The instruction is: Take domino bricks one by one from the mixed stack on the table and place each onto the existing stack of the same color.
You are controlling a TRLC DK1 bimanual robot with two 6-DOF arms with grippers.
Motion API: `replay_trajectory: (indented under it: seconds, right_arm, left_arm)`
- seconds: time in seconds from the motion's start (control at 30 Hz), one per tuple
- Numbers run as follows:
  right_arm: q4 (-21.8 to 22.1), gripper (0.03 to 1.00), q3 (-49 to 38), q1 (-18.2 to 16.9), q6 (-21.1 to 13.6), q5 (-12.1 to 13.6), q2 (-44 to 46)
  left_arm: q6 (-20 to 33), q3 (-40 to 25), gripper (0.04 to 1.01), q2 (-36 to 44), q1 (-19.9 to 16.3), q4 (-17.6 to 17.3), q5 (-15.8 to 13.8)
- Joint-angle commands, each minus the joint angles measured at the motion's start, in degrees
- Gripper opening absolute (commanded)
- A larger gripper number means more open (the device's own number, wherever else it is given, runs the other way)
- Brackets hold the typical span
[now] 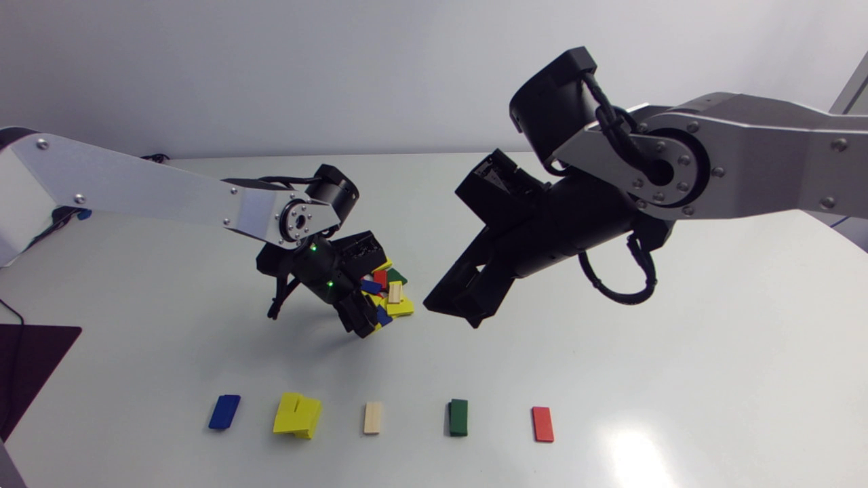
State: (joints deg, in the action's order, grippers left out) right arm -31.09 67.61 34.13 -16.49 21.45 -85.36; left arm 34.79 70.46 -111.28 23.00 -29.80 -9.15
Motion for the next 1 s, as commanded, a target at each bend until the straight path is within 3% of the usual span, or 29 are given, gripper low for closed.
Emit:
replay_trajectory:
  seconds: [0.0, 0.2, 0.33, 0.4, 0.5, 0.8, 0.97]
  right_arm:
    - [0.42, 0.970, -1.61, -0.29, 0.06, 0.08, 0.28]
    - [0.42, 0.970, -1.87, -0.38, 0.06, 0.08, 0.81]
    - [0.42, 0.970, -2.31, -0.56, -0.21, 0.08, 1.34]
    - [0.42, 0.970, -2.40, -0.64, -0.21, 0.17, 1.25]
    - [0.42, 0.970, -2.49, -0.38, -0.21, 0.26, 1.16]
    - [0.42, 0.970, -2.58, 0.32, -0.03, 0.26, 1.08]
    - [0.42, 0.970, -2.84, 0.41, 0.14, 0.26, 1.34]
  left_arm:
    - [-1.47, -0.06, 0.374, 2.83, 0.11, -0.78, -0.08]
    - [0.99, -4.01, 0.374, 6.34, -2.09, -0.96, 1.32]
    - [8.28, -9.55, 0.374, 10.74, -7.89, 0.18, 1.06]
    - [13.91, -14.21, 0.374, 13.99, -11.23, 2.56, 0.97]
    - [21.11, -18.95, 0.372, 17.59, -16.06, 3.26, 0.01]
    - [39.66, -30.47, 0.372, 27.88, -26.43, 3.00, -4.30]
    - [47.22, -34.86, 0.372, 31.83, -29.60, 0.89, -6.32]
